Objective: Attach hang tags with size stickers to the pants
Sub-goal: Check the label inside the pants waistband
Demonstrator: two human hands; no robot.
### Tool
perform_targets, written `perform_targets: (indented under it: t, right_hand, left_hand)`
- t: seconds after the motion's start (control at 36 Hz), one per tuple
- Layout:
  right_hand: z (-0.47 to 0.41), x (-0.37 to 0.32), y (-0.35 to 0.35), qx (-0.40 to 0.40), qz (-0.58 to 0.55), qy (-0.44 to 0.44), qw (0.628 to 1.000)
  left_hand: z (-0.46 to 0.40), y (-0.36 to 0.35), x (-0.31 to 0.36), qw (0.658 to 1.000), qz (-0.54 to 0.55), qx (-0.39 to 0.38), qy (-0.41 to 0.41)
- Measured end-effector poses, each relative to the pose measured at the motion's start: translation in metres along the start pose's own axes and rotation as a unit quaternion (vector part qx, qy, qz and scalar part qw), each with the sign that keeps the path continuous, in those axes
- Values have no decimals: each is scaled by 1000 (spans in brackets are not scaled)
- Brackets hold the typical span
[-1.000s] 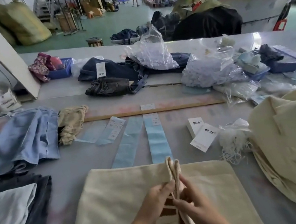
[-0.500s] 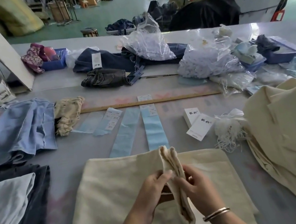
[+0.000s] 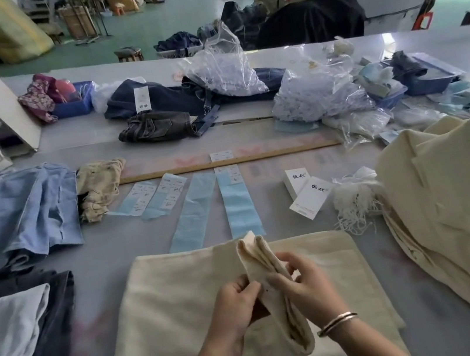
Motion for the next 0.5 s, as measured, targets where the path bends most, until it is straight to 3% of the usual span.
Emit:
perform_targets:
  t: [0.17, 0.25, 0.36, 0.5]
  right_hand:
    - [-14, 1, 8, -18, 126, -3, 992]
    - [-26, 5, 20, -33, 133, -35, 990]
    - [-34, 7, 29, -66, -34, -97, 993]
    - [-39, 8, 24, -95, -202, -159, 962]
  left_hand:
    - [5, -2, -13, 998, 61, 1, -1]
    - [10, -1, -18, 994, 105, -7, -5]
    - [20, -4, -18, 987, 157, -32, -26]
    - [27, -5, -14, 988, 135, -48, -61]
Point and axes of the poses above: each hand's wrist, its own z-axis away from the middle knuckle, its own y-axis out of the back of the hand, x = y × z, the point moved 8 cm from there along -z, towards the middle knuckle, and after that the axes turned 7 degrees about y, right-handed, at the moved point
